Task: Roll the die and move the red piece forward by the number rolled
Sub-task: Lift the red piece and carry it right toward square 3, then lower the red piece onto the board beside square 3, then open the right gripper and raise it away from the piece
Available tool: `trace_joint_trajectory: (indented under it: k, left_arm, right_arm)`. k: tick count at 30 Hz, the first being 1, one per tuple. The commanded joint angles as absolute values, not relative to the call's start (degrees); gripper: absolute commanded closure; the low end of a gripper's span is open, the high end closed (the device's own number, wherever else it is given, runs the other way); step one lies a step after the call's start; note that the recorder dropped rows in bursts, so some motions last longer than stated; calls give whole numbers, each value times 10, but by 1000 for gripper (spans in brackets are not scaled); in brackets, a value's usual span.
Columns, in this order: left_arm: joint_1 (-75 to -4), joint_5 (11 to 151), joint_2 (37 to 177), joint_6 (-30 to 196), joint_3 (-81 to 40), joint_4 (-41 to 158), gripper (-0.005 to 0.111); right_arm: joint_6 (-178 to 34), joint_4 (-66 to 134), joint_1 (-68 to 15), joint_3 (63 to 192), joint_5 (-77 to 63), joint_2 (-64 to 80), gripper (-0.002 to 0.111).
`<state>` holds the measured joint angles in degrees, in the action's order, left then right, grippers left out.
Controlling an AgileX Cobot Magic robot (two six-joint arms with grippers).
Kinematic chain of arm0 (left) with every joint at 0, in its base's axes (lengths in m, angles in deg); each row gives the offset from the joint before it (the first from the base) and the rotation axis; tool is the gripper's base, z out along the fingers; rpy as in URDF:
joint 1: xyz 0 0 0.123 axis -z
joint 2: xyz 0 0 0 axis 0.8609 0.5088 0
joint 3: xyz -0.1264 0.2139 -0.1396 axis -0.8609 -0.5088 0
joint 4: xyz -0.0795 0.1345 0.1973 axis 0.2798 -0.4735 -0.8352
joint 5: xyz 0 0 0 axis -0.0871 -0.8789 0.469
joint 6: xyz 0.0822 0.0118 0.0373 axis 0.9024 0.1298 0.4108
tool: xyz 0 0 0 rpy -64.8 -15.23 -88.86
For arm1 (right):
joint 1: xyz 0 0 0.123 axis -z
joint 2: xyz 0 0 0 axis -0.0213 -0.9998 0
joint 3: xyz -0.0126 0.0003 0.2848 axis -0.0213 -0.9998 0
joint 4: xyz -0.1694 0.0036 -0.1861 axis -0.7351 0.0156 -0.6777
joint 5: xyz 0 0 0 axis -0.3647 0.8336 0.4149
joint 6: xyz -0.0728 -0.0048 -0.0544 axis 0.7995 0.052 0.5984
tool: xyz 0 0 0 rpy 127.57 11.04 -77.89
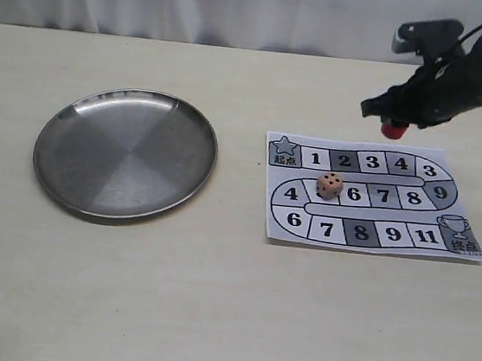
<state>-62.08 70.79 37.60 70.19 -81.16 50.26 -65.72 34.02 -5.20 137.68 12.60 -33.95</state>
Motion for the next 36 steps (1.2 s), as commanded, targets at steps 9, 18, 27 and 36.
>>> trace_joint_trajectory:
  k: [9, 18, 27, 36]
  left_arm:
    - [-618, 713, 373, 702, -813, 503, 107]
    - [-618, 713, 373, 702, -813, 503, 107]
    - [-618, 713, 373, 702, -813, 503, 107]
    - [-618, 713, 373, 702, -813, 503, 107]
  right_arm:
    - [-658, 328, -43, 1359, 91, -335, 104]
    - [-658, 328, -14, 1365, 114, -314, 104]
    - [-658, 328, -7, 1362, 111, -427, 104]
    - [-658, 328, -7, 1363, 127, -434, 104]
